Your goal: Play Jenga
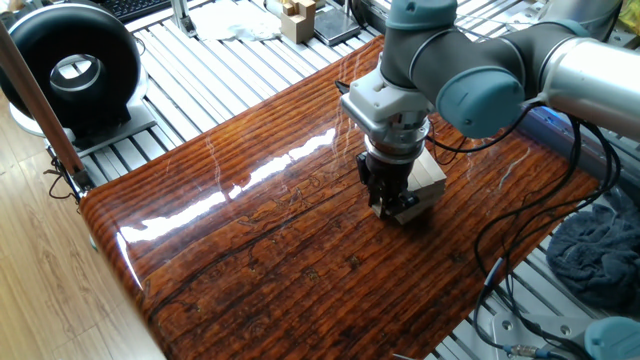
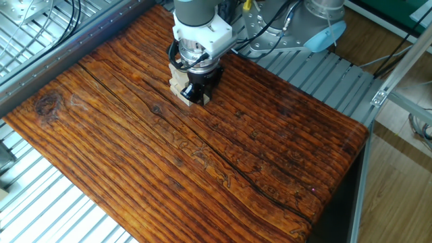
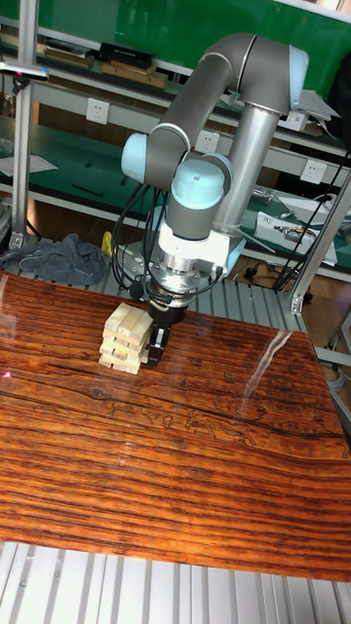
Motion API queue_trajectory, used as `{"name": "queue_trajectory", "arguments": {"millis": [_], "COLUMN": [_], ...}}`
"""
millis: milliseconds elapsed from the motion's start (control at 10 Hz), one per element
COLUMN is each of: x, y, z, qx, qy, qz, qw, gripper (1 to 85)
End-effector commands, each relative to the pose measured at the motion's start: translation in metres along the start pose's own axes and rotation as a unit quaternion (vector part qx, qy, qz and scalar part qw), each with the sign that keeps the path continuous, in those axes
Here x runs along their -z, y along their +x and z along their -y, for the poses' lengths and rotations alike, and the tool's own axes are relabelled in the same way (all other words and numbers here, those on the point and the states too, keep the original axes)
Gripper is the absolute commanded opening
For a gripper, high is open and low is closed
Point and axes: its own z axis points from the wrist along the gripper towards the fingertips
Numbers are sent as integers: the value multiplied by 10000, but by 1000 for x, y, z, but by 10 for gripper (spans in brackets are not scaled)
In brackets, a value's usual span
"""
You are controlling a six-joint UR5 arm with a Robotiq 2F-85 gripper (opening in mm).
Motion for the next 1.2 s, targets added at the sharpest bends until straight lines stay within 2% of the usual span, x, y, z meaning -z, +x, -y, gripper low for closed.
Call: {"name": "queue_trajectory", "arguments": {"millis": [0, 100, 200, 800, 1100], "x": [1, 1, 1, 2, 2], "y": [-2, -2, -2, 3, 0], "z": [2, 1, 1, 1, 3], "qx": [-3, -3, -2, -89, -133], "qy": [32, 17, 15, 1, 24], "qz": [53, 51, 66, -4, 53], "qw": [10000, 10000, 10000, 10000, 9999], "gripper": [377, 433, 447, 447, 447]}}
